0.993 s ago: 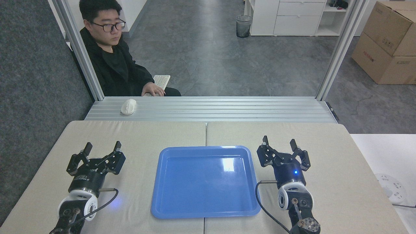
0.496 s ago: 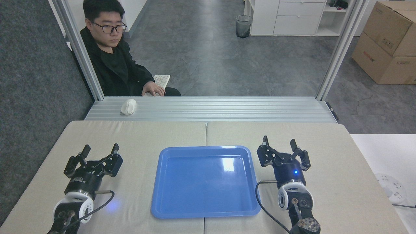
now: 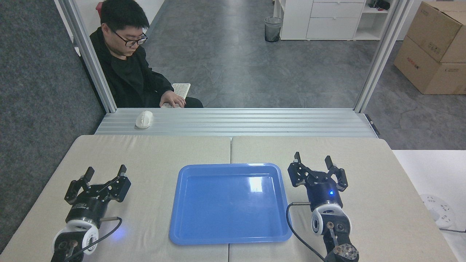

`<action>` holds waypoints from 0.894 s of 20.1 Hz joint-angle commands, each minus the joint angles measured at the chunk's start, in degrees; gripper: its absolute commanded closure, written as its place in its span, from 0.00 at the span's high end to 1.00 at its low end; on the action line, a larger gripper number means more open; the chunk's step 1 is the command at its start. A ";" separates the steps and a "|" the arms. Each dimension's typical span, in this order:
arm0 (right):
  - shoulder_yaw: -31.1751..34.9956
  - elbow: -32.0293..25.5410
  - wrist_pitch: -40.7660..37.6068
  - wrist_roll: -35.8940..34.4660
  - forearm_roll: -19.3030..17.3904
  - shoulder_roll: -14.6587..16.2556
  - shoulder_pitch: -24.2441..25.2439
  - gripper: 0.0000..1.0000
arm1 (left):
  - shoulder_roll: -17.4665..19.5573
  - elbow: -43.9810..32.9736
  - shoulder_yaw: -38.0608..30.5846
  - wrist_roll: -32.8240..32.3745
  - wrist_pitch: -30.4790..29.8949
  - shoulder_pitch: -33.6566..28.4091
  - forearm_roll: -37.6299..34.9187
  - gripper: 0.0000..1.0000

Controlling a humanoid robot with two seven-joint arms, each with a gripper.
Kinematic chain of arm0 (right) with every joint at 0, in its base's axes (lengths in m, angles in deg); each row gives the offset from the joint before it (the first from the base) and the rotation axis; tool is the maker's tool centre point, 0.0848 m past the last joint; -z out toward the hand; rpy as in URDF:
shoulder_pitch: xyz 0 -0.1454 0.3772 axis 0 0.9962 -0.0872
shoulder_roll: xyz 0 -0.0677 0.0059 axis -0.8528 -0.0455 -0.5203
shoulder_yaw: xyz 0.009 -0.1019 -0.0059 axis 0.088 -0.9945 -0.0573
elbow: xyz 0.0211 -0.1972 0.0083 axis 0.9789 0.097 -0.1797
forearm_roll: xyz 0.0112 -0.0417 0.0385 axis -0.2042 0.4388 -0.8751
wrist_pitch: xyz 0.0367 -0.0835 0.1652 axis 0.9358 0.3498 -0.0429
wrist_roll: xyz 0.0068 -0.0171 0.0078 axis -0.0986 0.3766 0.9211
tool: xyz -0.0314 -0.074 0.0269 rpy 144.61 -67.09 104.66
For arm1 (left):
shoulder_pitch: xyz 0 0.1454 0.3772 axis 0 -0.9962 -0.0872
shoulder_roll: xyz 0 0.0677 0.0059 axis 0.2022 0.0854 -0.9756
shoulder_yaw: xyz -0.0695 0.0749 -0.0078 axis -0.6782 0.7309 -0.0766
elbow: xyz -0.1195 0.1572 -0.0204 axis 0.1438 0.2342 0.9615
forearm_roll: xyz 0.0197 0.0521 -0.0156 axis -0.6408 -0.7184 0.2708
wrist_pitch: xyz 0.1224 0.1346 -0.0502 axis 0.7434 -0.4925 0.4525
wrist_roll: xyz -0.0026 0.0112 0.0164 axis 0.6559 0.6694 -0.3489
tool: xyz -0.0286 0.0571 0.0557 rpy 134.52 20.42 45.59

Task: Pick up switch part and place in tray
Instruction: 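Lower the left gripper onto the white-green switch part and close it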

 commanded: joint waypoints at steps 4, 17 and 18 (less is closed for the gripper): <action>0.04 0.00 0.04 0.00 -0.02 0.00 0.00 1.00 | 1.54 9.36 -4.87 5.13 -4.11 -3.51 -0.48 1.00; -0.05 0.00 0.04 0.00 -0.02 0.00 0.00 1.00 | 1.89 19.03 -2.15 11.99 -4.11 -4.66 -9.09 1.00; -0.05 0.00 0.04 0.00 -0.02 0.00 0.00 1.00 | 1.90 19.65 -2.14 11.99 -4.11 -4.49 -9.18 1.00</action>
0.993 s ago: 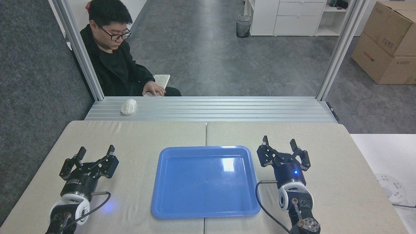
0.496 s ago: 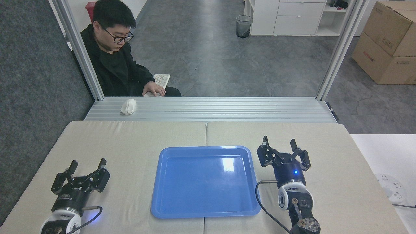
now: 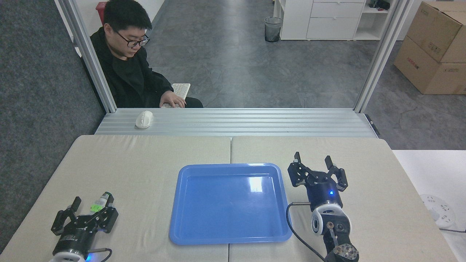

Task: Pick up switch part and place in tray
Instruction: 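Lower the left gripper onto the white-green switch part and close it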

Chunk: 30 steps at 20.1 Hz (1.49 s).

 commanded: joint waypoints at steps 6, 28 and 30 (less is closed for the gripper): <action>-0.04 0.00 0.04 0.00 0.00 0.00 0.00 1.00 | 0.36 8.33 1.28 1.28 -0.03 -0.29 -3.96 1.00; -0.04 0.00 0.04 0.00 0.00 0.09 0.00 1.00 | 0.45 -7.87 -0.28 3.13 -5.12 -0.91 -8.53 0.00; -0.04 0.00 0.04 0.00 0.00 0.09 0.00 1.00 | 0.36 -17.20 -1.62 2.34 -7.23 -0.91 -8.44 0.00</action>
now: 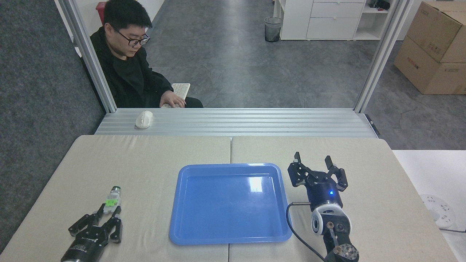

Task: Pick up switch part and place in tray
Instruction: 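Lift the switch part with the left gripper and carry it over the tray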

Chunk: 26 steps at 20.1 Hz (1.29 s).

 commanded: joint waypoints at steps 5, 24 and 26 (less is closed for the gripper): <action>-0.03 0.00 0.04 0.00 0.00 0.09 0.00 1.00 | -1.61 -30.76 -0.40 -1.45 -7.08 1.02 -0.62 0.00; -0.03 0.00 0.04 0.00 0.00 0.00 0.00 1.00 | -10.58 -18.83 24.93 -1.80 -11.40 0.06 -19.23 0.00; 0.06 0.00 0.04 0.00 0.00 0.08 0.00 1.00 | -10.58 -14.96 24.93 -1.80 -11.31 -0.03 -24.24 0.10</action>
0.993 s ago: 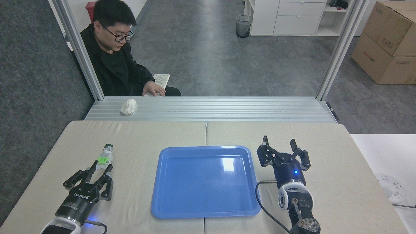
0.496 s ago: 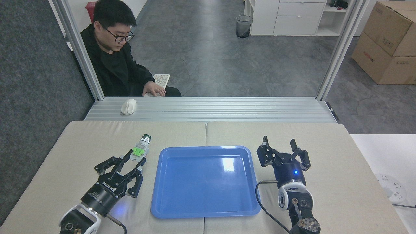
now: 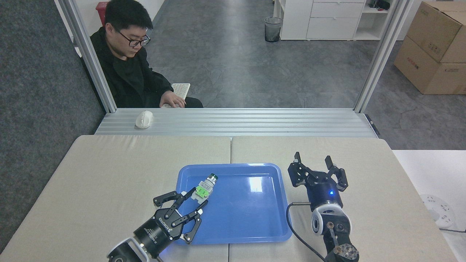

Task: Pick up switch part and place in tray
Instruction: 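Lift the switch part with the left gripper and carry it over the tray, then lower the switch part into the tray and open the left gripper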

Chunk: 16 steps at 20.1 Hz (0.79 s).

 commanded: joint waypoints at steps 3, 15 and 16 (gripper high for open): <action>0.07 0.00 0.04 0.00 0.00 0.04 0.00 1.00 | -3.86 10.71 7.85 -0.28 0.27 -0.06 -11.12 0.16; 0.07 0.00 0.04 0.00 0.00 -0.05 0.00 1.00 | -3.24 0.70 -0.58 -0.28 0.62 3.71 -7.61 0.95; 0.07 0.00 0.04 0.00 0.00 -0.05 0.00 1.00 | -3.24 0.78 -1.99 -0.28 0.62 4.07 -6.65 0.96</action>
